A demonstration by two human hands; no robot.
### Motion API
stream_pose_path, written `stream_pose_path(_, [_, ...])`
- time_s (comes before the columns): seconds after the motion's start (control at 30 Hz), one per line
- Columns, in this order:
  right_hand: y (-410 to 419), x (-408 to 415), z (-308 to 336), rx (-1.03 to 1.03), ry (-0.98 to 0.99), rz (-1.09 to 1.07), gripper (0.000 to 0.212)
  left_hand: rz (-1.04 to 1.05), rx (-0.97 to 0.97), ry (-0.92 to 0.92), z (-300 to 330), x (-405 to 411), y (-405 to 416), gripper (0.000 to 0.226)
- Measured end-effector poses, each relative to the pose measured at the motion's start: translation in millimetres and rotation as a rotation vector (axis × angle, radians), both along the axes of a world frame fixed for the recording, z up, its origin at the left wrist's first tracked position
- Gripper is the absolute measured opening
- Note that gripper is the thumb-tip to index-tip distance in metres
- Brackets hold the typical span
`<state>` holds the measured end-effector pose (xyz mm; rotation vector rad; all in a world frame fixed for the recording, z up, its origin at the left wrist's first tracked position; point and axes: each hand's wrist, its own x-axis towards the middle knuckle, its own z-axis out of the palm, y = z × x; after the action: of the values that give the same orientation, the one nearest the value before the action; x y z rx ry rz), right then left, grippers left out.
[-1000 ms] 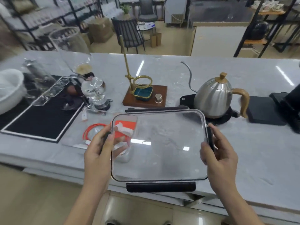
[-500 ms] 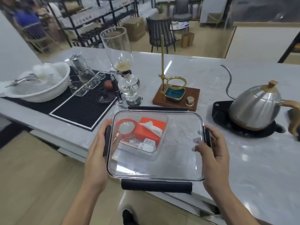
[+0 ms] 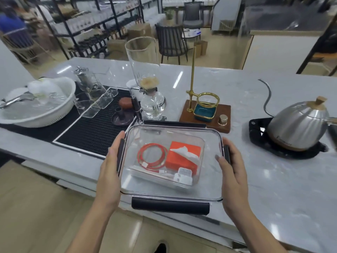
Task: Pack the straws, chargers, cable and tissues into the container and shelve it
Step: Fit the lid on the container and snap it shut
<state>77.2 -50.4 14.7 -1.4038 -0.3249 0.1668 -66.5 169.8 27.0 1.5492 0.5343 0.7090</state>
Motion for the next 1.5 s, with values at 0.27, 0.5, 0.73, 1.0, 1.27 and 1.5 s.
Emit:
stream_pose_path(0.27, [47.8,-11.6,0.6,-0.084,0.029,-0.107,0.041,-0.208,-0.016,0.009,-6.8,12.3,68.2,0.066])
stream_pose_path(0.5, [74.7,-11.2,-11.0,-0.137,0.042,-0.164,0.042,-0.225,-0.004,0.037,-21.8,29.8,97.1,0.063])
stream_pose_path(0.73, [84.1,-7.6,-19.6,-0.208,0.042,-0.231,0.041,-0.279,0.025,0.049,-40.9,48.7,115.3,0.068])
stream_pose_path(1.0, [80.6,-8.4,-25.2,-0.289,0.058,-0.279,0.037,-0.29,-0.009,0.054,-48.4,54.7,110.3,0.064])
stream_pose_path(1.27, [74.6,-11.4,-29.7,-0.311,0.06,-0.262,0.051,-0.287,-0.06,0.029,-55.0,53.0,104.0,0.068])
stream_pose_path(1.5, [72.4,-13.7,-35.8,-0.307,0.068,-0.262,0.052,-0.273,-0.03,0.018,-61.1,50.5,100.4,0.061])
